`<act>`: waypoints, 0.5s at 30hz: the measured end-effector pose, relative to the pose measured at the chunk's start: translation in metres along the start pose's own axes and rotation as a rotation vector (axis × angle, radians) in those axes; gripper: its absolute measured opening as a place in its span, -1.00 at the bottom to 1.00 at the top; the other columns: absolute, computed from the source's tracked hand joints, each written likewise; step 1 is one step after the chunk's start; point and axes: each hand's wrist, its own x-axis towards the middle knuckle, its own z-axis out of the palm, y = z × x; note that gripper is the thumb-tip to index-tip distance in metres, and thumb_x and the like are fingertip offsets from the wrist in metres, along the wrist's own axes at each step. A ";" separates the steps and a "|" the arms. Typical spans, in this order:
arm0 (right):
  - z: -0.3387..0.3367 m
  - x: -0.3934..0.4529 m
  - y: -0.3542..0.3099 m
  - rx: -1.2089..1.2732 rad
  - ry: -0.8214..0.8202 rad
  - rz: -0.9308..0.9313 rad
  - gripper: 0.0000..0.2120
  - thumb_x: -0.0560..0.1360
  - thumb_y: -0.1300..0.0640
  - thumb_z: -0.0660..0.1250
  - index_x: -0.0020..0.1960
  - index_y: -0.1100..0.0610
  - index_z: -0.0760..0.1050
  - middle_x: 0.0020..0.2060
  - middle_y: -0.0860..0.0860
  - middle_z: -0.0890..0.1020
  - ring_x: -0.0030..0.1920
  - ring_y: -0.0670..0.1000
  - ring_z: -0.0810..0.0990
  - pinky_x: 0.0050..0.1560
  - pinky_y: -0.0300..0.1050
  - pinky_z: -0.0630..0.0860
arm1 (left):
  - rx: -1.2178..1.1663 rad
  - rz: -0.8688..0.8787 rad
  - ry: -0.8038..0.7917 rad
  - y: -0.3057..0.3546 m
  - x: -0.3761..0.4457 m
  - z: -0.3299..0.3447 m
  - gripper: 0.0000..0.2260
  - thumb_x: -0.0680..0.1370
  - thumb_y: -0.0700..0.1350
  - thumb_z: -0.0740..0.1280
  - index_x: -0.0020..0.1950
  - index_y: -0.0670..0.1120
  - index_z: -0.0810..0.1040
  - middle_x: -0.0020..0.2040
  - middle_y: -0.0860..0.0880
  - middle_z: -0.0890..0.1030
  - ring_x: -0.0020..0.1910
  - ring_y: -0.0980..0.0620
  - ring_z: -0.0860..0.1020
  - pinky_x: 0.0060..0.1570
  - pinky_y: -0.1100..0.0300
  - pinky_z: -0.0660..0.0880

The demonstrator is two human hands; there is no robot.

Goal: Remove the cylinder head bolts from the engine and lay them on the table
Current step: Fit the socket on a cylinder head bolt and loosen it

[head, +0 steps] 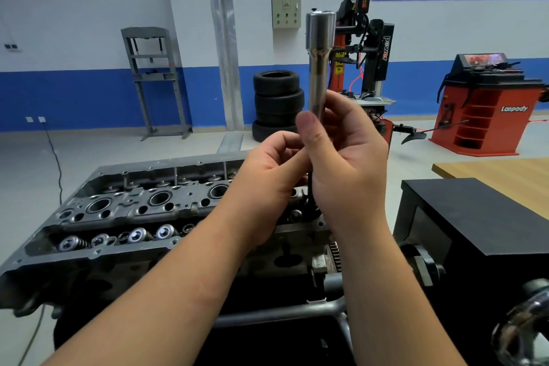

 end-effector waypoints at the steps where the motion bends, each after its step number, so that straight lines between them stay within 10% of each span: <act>1: -0.001 0.000 0.002 0.015 0.011 0.009 -0.81 0.57 0.15 0.38 0.18 0.10 0.55 -0.08 0.01 0.68 -0.05 0.03 0.68 0.01 0.03 0.63 | 0.002 0.003 0.024 0.001 0.000 0.000 -0.56 0.48 0.08 0.43 0.22 -0.19 0.60 0.07 -0.23 0.71 -0.04 -0.08 0.66 0.02 -0.01 0.62; 5: -0.003 0.001 0.004 0.079 -0.011 0.062 -0.84 0.61 0.10 0.26 0.19 0.03 0.45 -0.14 0.02 0.71 0.01 0.03 0.70 0.06 0.00 0.62 | 0.010 -0.041 0.016 0.001 0.000 0.001 -0.65 0.60 0.13 0.35 0.22 -0.09 0.66 0.15 -0.17 0.71 0.10 -0.15 0.66 0.22 -0.15 0.56; 10: -0.003 0.002 0.001 0.043 -0.032 0.041 -0.84 0.60 0.03 0.29 0.15 0.04 0.51 -0.12 -0.04 0.70 -0.04 0.03 0.68 0.02 0.02 0.62 | -0.002 -0.031 -0.043 0.001 0.000 0.001 -0.62 0.55 0.09 0.34 0.24 -0.12 0.63 0.01 -0.08 0.74 -0.02 0.04 0.69 -0.07 0.17 0.62; 15: -0.004 0.001 0.004 -0.019 0.011 -0.001 -0.85 0.59 0.08 0.35 0.12 0.09 0.59 -0.16 -0.06 0.67 -0.08 0.02 0.66 0.00 0.03 0.61 | 0.029 -0.010 0.027 0.002 -0.001 0.002 -0.53 0.47 0.10 0.41 0.22 -0.22 0.59 0.09 -0.28 0.67 -0.01 -0.10 0.62 0.08 -0.10 0.59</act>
